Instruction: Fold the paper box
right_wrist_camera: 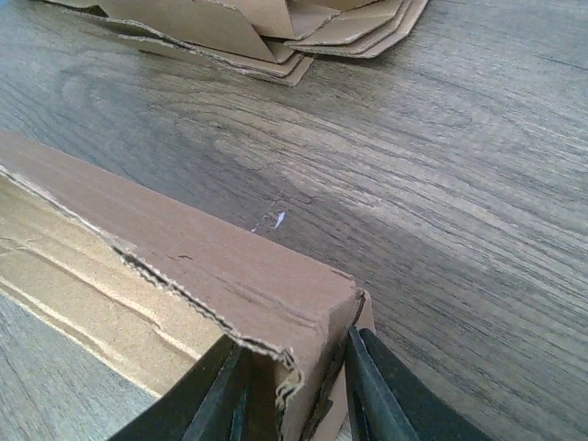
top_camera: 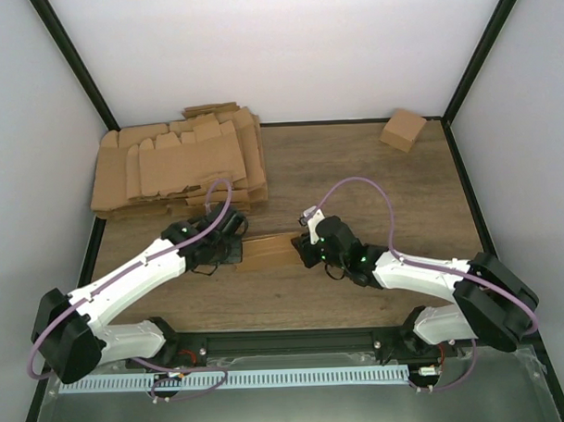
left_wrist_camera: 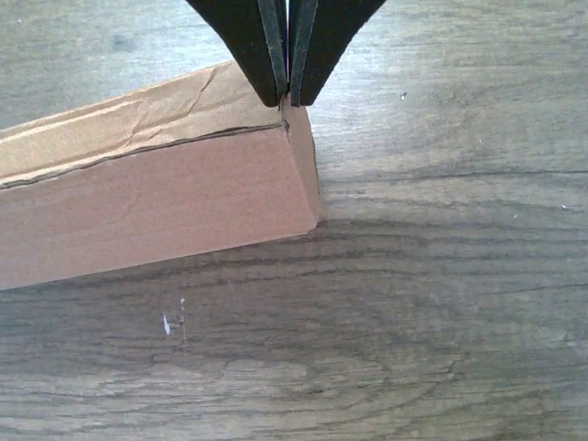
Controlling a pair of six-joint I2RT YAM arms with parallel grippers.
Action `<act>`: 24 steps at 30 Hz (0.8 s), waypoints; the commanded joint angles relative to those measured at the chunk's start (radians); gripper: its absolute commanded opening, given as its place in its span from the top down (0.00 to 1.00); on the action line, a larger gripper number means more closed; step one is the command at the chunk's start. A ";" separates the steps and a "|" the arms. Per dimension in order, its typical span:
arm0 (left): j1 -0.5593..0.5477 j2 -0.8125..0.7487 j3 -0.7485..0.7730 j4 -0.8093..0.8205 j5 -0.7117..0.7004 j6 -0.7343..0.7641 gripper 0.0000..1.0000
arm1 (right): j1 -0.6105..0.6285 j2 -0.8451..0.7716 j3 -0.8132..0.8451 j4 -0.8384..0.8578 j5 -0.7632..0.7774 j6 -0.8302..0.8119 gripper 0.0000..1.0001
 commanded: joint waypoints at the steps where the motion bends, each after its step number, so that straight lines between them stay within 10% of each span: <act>1: 0.002 0.003 0.060 -0.046 0.085 -0.030 0.96 | 0.007 0.012 -0.006 0.041 -0.014 -0.053 0.69; 13: 0.004 -0.065 -0.034 0.001 0.026 -0.056 0.73 | 0.006 0.024 0.002 0.023 0.018 -0.062 0.69; 18: 0.004 -0.087 -0.081 0.024 0.010 -0.082 0.40 | 0.007 0.025 0.003 0.026 0.012 -0.062 0.69; 24: 0.004 -0.089 -0.136 0.081 -0.069 -0.076 0.47 | 0.007 0.031 0.010 0.023 0.004 -0.062 0.70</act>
